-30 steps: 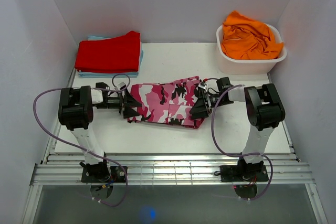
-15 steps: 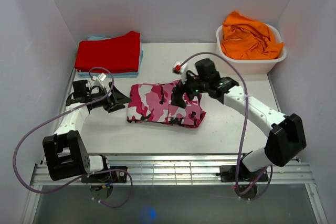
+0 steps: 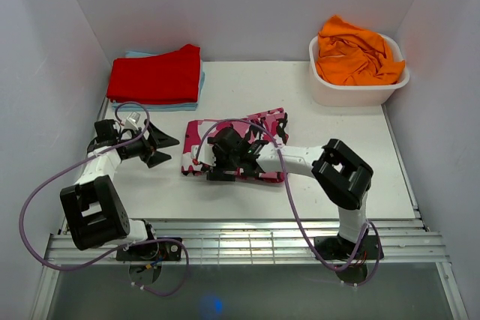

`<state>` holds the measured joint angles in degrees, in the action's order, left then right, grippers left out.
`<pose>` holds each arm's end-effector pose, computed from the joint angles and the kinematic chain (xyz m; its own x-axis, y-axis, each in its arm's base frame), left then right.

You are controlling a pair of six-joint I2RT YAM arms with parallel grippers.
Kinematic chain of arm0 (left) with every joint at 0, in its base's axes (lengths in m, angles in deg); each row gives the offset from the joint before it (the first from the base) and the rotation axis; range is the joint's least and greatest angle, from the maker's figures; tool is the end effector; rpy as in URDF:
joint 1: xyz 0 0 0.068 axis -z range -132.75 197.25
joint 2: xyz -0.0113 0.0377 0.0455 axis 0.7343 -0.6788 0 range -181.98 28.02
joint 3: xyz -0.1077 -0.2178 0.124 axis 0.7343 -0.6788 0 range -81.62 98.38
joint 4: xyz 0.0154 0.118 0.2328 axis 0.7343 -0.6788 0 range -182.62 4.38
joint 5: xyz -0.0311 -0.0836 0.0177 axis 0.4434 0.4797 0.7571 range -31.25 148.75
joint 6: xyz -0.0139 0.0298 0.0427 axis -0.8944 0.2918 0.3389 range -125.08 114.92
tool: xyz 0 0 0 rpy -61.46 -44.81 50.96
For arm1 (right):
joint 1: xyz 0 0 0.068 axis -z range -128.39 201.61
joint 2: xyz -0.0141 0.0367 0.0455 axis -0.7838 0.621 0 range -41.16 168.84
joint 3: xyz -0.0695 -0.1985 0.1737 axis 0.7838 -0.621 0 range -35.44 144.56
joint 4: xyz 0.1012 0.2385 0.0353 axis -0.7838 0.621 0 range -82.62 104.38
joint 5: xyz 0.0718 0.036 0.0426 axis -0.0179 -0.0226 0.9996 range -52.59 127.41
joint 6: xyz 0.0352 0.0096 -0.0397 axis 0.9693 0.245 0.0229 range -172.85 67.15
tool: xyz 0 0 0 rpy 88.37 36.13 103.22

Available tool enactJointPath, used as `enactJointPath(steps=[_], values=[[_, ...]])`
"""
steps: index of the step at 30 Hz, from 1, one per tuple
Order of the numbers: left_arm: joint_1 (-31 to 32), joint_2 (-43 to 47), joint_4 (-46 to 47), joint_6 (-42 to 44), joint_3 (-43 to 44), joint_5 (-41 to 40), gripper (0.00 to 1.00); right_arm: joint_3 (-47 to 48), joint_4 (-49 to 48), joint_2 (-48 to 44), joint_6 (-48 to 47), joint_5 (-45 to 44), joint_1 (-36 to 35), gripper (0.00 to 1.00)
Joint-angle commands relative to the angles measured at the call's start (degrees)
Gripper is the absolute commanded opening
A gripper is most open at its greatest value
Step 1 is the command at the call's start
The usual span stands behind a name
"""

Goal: Fold and stack the trousers
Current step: Fold the trousers, then neatly place the folded trousers to the corner

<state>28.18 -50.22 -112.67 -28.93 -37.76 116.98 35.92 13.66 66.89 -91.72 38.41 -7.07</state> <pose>0.2430 0.0520 0.2016 -0.8450 -0.5173 -0.1353 -0.1416 0.4604 -0.8763 0.2149 0.3541 0.1915 0.2642 -0.7727 -0.5772 -0.8926 0.0308 -0.4498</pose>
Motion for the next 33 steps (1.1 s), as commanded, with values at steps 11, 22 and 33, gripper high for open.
enactJointPath(steps=[11, 22, 33], values=[[-1.23, -1.92, 2.70, -3.03, -3.69, -4.17, 0.98, 2.39, -10.85, 8.84, -3.40, -6.00, -1.79, 0.72], [-1.23, 0.18, 4.97, -9.52, -8.25, -14.65, 0.98, 13.72, -0.31, 10.96, 13.02, 10.86, 3.65, 0.08], [0.44, 1.60, 17.47, -17.89, -9.76, -16.05, 0.98, 12.85, 1.63, 9.63, 15.14, 17.20, 4.80, 0.08]])
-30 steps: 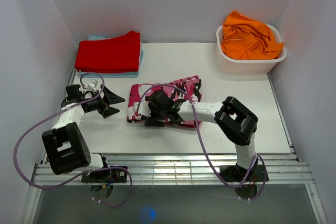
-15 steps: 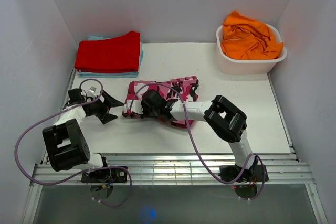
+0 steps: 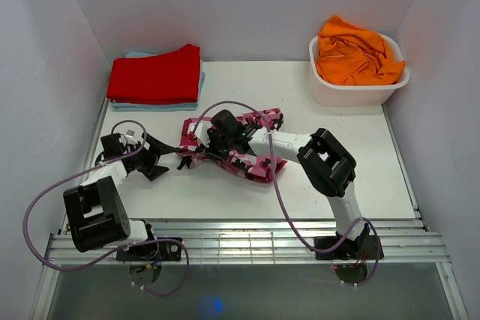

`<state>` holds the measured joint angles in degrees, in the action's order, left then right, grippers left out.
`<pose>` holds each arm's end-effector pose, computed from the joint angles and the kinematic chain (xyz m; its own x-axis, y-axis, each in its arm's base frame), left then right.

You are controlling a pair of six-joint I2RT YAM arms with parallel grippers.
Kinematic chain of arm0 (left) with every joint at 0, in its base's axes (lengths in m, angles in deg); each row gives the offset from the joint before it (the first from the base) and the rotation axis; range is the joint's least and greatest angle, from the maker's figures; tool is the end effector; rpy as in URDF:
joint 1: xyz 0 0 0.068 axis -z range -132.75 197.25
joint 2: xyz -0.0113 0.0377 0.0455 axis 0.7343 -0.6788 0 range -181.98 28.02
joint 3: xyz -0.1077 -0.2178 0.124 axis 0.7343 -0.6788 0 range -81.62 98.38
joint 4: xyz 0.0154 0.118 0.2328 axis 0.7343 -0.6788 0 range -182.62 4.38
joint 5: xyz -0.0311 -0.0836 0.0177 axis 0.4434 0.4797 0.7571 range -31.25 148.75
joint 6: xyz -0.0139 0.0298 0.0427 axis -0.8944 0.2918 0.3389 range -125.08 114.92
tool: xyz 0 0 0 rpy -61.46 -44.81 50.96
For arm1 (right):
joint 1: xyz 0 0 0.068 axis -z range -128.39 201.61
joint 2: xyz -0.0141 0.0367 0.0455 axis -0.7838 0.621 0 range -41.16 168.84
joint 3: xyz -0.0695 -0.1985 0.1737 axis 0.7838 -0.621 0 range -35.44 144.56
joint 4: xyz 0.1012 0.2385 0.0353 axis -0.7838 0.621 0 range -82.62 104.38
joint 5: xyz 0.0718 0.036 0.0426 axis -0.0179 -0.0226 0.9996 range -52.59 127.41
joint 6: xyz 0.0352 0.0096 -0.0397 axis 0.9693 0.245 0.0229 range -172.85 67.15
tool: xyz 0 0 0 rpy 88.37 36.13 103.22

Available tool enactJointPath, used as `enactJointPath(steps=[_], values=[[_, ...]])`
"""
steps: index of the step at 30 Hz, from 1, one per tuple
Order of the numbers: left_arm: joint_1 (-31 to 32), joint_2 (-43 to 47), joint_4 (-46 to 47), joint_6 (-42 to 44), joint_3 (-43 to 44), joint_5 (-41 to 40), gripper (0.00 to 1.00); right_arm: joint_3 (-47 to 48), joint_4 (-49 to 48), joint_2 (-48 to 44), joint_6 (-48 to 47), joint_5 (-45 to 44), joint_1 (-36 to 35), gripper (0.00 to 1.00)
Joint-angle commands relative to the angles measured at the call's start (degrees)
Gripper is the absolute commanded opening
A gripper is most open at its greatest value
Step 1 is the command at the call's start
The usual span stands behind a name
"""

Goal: Fold and stack the trousers
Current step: Neatly place the folded trousers to the corner

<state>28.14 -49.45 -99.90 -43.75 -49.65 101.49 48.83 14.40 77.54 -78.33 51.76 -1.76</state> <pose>0.2230 0.0517 0.1519 -0.6889 -0.7243 -0.0263 -0.4460 0.4522 -0.7724 0.2699 0.3776 0.1842 0.0255 -0.6641 -0.7472 -0.9718 0.1588 -0.1742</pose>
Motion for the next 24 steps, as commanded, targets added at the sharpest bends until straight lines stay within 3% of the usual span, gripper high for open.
enactJointPath(steps=[1, 3, 8, 16, 20, 24], values=[[0.74, 0.57, 4.88, -3.33, 3.09, -0.47, 0.98, -0.42, 0.88, -1.01, 1.40, 3.76, -0.60, 0.08], [2.14, -0.31, 4.88, -3.51, 3.98, -0.81, 0.98, -0.86, 0.71, -1.01, 1.04, 3.58, -0.51, 0.08], [9.61, -3.47, 0.14, -1.93, 8.10, -10.56, 0.98, -0.51, -0.26, -0.57, 0.43, 2.26, -0.60, 0.08], [14.72, -9.19, -0.13, -4.21, 7.24, -12.24, 0.98, 2.82, -0.61, 0.75, 1.47, 1.21, -0.51, 0.08], [15.86, -9.89, 0.39, -5.88, 5.92, -12.86, 0.98, 5.29, -1.84, 1.01, 8.14, 2.17, 0.28, 0.08], [15.86, -11.64, 4.52, -10.71, 4.86, -7.69, 0.98, 4.94, -5.88, 0.49, 17.02, 5.07, 1.33, 0.08]])
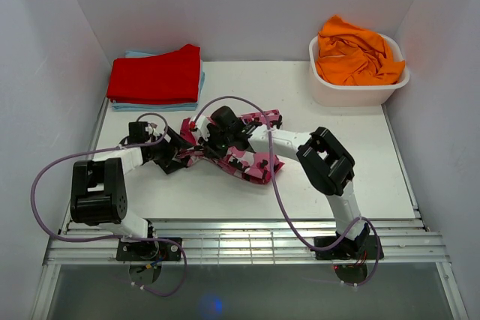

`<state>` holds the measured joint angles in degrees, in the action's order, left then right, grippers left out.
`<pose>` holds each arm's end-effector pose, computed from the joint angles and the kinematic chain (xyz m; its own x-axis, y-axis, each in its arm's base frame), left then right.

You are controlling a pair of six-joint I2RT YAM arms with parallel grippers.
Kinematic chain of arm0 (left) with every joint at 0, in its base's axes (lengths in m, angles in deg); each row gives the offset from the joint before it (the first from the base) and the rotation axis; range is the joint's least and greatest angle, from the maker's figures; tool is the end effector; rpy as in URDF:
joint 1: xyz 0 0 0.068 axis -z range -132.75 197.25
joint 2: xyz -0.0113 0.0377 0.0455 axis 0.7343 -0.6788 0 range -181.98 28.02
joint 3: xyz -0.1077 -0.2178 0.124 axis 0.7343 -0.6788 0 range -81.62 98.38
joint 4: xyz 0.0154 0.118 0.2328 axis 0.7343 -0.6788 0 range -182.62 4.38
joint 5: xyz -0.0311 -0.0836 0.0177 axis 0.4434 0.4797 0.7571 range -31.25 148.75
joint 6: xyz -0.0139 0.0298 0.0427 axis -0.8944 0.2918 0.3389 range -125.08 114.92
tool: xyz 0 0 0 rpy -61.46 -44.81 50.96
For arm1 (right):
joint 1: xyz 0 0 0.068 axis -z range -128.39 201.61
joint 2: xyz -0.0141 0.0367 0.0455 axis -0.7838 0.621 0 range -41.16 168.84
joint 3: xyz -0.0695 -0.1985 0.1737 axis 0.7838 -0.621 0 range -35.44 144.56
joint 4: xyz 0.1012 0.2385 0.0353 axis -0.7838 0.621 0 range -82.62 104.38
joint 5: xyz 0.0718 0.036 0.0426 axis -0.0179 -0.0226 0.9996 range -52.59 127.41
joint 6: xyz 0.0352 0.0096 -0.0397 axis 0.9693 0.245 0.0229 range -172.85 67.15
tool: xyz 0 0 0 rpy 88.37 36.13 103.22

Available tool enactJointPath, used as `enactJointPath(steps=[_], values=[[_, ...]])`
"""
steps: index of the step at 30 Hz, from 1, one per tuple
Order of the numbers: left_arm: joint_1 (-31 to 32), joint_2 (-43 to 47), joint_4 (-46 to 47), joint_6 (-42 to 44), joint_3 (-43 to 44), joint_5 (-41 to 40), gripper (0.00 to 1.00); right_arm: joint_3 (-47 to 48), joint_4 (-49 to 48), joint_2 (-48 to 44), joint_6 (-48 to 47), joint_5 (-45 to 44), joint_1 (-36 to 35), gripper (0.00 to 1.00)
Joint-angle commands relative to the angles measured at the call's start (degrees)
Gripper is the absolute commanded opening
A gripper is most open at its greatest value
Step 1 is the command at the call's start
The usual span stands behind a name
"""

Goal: Fold and stack the trousers
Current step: Neatly place the folded trousers to the corner

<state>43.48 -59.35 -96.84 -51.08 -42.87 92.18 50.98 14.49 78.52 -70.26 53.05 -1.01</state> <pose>0.2677 -0.0020 0.1433 -0.7585 -0.6516 -0.0061 -0.4670 0.5501 -0.6923 0.2784 0.3800 0.1885 -0.1091 -0.6172 -0.7792 -0.9668 0.2482 -0.0612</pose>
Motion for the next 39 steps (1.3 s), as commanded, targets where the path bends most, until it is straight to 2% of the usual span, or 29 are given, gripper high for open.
enactJointPath(steps=[1, 6, 9, 10, 13, 14, 16, 17, 19, 20, 21, 22, 27, 30, 31, 32, 33, 35, 36, 39], values=[[0.52, -2.27, 3.29, -4.27, -2.18, 2.42, 0.98, 2.80, -6.41, -0.58, 11.06, 4.05, 0.68, 0.08], [0.61, -4.12, 8.83, -7.43, -2.44, 4.71, 0.96, 2.53, -9.66, -0.76, 14.51, 7.47, 0.85, 0.08], [0.69, -4.64, 13.48, -9.63, -3.23, 6.47, 0.83, 1.13, -10.01, -1.02, 14.77, 8.88, 0.85, 0.08], [0.69, -4.82, 14.29, -10.25, -3.49, 7.17, 0.75, 0.43, -10.28, -1.11, 14.69, 9.23, 0.85, 0.08], [0.69, -4.83, 17.19, -11.30, -4.37, 8.58, 0.63, -1.86, -10.11, -1.55, 13.72, 10.20, 0.85, 0.08], [0.69, -4.65, 17.72, -11.31, -4.81, 8.93, 0.55, -2.47, -9.32, -1.64, 13.28, 10.90, 0.85, 0.08], [0.69, -3.51, 18.78, -10.96, -5.17, 8.93, 0.45, -2.30, -7.21, -2.34, 11.44, 11.08, 0.94, 0.10], [0.61, -3.16, 18.87, -10.69, -5.34, 8.59, 0.37, -2.30, -5.20, -2.95, 10.91, 10.99, 1.11, 0.22], [0.61, -2.10, 18.26, -9.73, -5.34, 7.88, 0.26, -3.52, -1.50, -6.29, 11.34, 11.95, 2.69, 0.34], [0.52, -1.06, 17.99, -8.68, -5.43, 7.44, 0.17, -4.66, -0.79, -8.13, 12.04, 12.57, 3.74, 0.43], [0.34, -0.52, 17.82, -7.97, -5.43, 6.31, 0.05, -5.98, -0.18, -12.15, 12.83, 13.79, 6.10, 0.60], [0.34, 0.00, 16.68, -7.36, -5.43, 5.51, 0.00, -8.95, 1.31, -14.28, 14.58, 14.50, 7.61, 0.65], [0.25, 1.85, 13.42, -2.78, -5.69, 2.26, 0.00, -20.38, 4.92, -29.37, 22.67, 23.27, 21.47, 0.75], [0.25, 2.03, 14.04, -3.04, -7.54, 2.17, 0.00, -29.87, 6.25, -34.93, 27.15, 25.13, 27.90, 0.76], [0.25, 2.03, 14.73, -3.39, -8.50, 2.25, 0.00, -32.86, 5.20, -36.08, 29.43, 25.23, 29.14, 0.79], [0.25, 1.94, 15.17, -3.57, -8.85, 2.34, 0.00, -39.67, 0.58, -37.49, 35.02, 25.14, 30.55, 0.83], [0.25, 1.94, 15.44, -3.83, -9.03, 2.08, 0.00, -43.22, -2.69, -40.11, 38.29, 25.32, 33.08, 0.91], [0.25, 2.03, 15.71, -4.01, -9.47, 1.82, 0.00, -52.25, -10.49, -42.15, 44.80, 26.80, 35.82, 0.98], [0.25, 2.12, 15.27, -3.75, -9.30, 1.55, 0.00, -54.75, -12.54, -43.46, 50.83, 27.25, 37.23, 0.95], [0.25, 2.12, 15.27, -3.66, -9.39, 1.29, 0.00, -61.77, -21.49, -44.97, 61.04, 29.01, 37.16, 0.95]])
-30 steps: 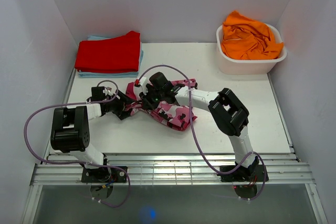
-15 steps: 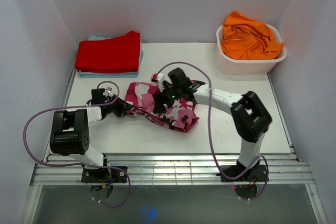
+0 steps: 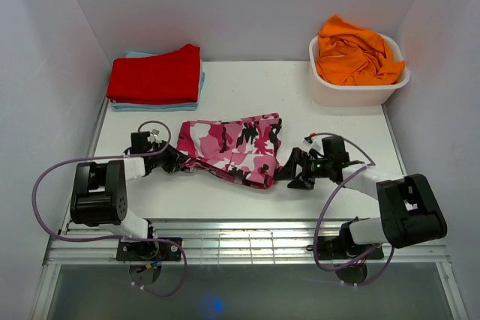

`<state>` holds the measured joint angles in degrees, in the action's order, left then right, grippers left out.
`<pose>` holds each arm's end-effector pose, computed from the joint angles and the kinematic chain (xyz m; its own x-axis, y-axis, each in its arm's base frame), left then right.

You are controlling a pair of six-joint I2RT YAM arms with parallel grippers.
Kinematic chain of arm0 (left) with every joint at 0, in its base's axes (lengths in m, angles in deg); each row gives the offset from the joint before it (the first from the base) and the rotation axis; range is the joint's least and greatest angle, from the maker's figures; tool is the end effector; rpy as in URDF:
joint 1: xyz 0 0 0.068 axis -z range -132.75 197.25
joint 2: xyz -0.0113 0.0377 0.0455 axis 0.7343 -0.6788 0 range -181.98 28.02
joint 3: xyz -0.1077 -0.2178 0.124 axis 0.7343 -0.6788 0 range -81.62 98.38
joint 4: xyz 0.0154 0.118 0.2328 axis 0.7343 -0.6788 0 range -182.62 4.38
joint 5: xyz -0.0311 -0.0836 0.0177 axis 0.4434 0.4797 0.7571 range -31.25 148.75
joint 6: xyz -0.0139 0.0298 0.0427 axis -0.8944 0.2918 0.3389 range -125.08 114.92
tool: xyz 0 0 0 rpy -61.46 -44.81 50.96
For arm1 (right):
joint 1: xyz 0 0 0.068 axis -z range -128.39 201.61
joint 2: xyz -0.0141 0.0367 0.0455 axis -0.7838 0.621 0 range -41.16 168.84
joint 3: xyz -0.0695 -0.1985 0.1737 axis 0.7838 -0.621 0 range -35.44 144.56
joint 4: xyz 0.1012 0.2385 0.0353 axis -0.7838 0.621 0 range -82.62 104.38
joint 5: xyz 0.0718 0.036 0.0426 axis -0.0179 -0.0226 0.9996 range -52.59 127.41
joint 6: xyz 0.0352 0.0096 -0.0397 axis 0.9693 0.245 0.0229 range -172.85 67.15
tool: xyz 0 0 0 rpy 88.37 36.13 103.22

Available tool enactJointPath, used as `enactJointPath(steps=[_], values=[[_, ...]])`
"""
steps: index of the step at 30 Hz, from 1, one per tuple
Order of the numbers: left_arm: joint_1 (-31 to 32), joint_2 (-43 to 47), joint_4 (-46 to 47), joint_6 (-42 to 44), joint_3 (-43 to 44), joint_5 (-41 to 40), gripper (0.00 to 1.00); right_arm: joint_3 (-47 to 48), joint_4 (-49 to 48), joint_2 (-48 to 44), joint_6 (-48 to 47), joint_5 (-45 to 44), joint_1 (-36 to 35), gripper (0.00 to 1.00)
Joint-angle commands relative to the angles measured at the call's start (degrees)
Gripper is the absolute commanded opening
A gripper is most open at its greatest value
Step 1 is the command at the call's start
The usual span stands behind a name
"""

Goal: Fold and stack the trousers
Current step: Neatly place the folded trousers to the corner

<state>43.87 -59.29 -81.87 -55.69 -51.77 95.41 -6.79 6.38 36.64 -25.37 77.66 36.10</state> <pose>0.2515 -0.0064 0.1202 -0.7467 -0.6651 -0.0034 -0.4281 0.4846 -0.7628 0.2226 0.0855 0.1500 -0.9227 0.1096 -0.3697 -0.2182 0.6421 0.7349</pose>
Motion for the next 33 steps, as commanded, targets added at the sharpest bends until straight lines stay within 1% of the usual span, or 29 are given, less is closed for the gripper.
enactJointPath(steps=[1, 3, 5, 7, 11, 13, 14, 15, 16, 17, 18, 19, 20, 21, 22, 24, 25, 27, 29, 33], values=[[-0.14, 1.97, 0.29, 0.95, -0.58, -2.04, 0.00, -5.25, -15.68, -3.09, 18.37, 4.14, -0.22, 0.95], [-0.14, 1.88, 0.56, 1.04, -0.58, -2.04, 0.00, -8.06, -20.68, -1.61, 23.02, 2.30, -0.31, 0.96], [-0.14, 1.88, 0.73, 1.13, -0.49, -2.12, 0.00, -9.30, -25.09, 0.32, 25.50, 1.59, -0.58, 0.96], [-0.14, 1.88, 0.73, 1.13, -0.49, -2.39, 0.00, -8.61, -30.18, 4.54, 26.65, 1.41, -1.19, 0.97], [-0.14, 1.70, 0.30, 1.83, -0.14, -3.53, 0.00, -3.52, -32.66, 13.23, 27.97, 1.68, -3.21, 0.99], [-0.14, 1.61, -0.14, 2.62, 0.56, -4.05, 0.00, -1.67, -32.58, 15.00, 29.11, 1.06, -5.23, 1.00], [-0.14, 1.61, -0.58, 3.06, 1.00, -4.23, 0.00, -0.01, -33.01, 16.40, 29.46, 0.89, -6.02, 0.93], [-0.14, 1.70, -1.80, 4.54, 1.53, -4.76, 0.00, 1.14, -32.50, 17.11, 29.47, 0.45, -7.42, 0.83], [-0.05, 1.79, -2.95, 5.69, 2.84, -6.94, 0.00, 2.37, -31.53, 17.56, 28.16, 0.44, -8.04, 0.71], [0.12, 1.88, -4.96, 7.18, 3.98, -8.52, 0.00, 5.08, -28.31, 17.91, 26.93, 0.53, -8.66, 0.49], [0.30, 1.88, -7.85, 9.19, 5.12, -9.50, 0.00, 6.67, -25.49, 17.83, 25.61, 0.01, -9.10, 0.37], [0.39, 2.57, -9.01, 13.74, 7.14, -11.25, 0.00, 8.17, -22.24, 17.56, 22.03, -0.52, -9.19, 0.26], [0.39, 3.10, -10.07, 16.39, 8.20, -12.22, 0.00, 11.05, -19.42, 16.43, 20.00, -1.83, -9.28, 0.08], [0.39, 3.63, -12.43, 19.55, 9.60, -13.19, 0.00, 12.56, -13.57, 15.55, 18.06, -3.15, -9.19, 0.08], [0.39, 4.59, -13.75, 26.02, 10.92, -14.07, 0.00, 13.80, -10.81, 14.67, 14.04, -4.64, -9.19, 0.08], [0.39, 5.30, -17.26, 32.65, 14.70, -14.78, 0.00, 16.43, -6.33, 12.03, 11.11, -8.59, -9.19, 0.08], [0.39, 5.74, -18.15, 37.99, 15.76, -14.61, 0.00, 17.58, -4.65, 11.59, 8.31, -9.91, -9.28, 0.08], [0.39, 6.97, -19.74, 41.19, 18.13, -15.48, 0.00, 21.08, -1.67, 11.06, 4.36, -12.11, -9.71, 0.08], [0.39, 8.98, -19.92, 45.92, 19.54, -14.61, 0.00, 23.55, -1.12, 10.97, 2.15, -13.44, -10.50, 0.08], [0.39, 13.02, -17.64, 49.37, 22.27, -13.81, 0.00, 30.32, -0.32, 10.53, -2.08, -16.07, -12.70, 0.08]])
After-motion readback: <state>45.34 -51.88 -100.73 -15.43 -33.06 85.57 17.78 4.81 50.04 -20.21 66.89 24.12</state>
